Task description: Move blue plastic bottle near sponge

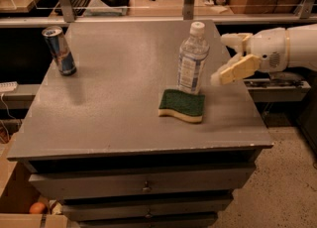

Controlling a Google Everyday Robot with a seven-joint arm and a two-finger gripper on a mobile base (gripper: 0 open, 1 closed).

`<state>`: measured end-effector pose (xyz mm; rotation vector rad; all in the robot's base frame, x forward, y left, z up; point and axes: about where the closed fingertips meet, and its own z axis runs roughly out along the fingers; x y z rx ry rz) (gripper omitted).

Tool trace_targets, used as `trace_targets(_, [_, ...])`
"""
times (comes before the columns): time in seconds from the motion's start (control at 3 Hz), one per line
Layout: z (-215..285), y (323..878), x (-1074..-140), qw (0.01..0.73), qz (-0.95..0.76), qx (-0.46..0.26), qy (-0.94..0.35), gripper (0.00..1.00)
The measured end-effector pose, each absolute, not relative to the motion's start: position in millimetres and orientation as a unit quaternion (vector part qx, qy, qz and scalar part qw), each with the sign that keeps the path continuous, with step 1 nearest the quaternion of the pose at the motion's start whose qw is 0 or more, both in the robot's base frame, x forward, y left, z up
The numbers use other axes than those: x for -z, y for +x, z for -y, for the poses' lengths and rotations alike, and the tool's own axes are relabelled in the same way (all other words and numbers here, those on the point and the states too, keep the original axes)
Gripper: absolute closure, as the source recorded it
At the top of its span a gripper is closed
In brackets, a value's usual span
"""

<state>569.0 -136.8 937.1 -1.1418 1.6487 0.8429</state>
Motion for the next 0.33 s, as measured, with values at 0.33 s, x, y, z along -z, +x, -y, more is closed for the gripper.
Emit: trace_targets(0.33, [161.6, 569.7, -991.3, 0.488, -0.674, -0.289, -0.472, 0.00])
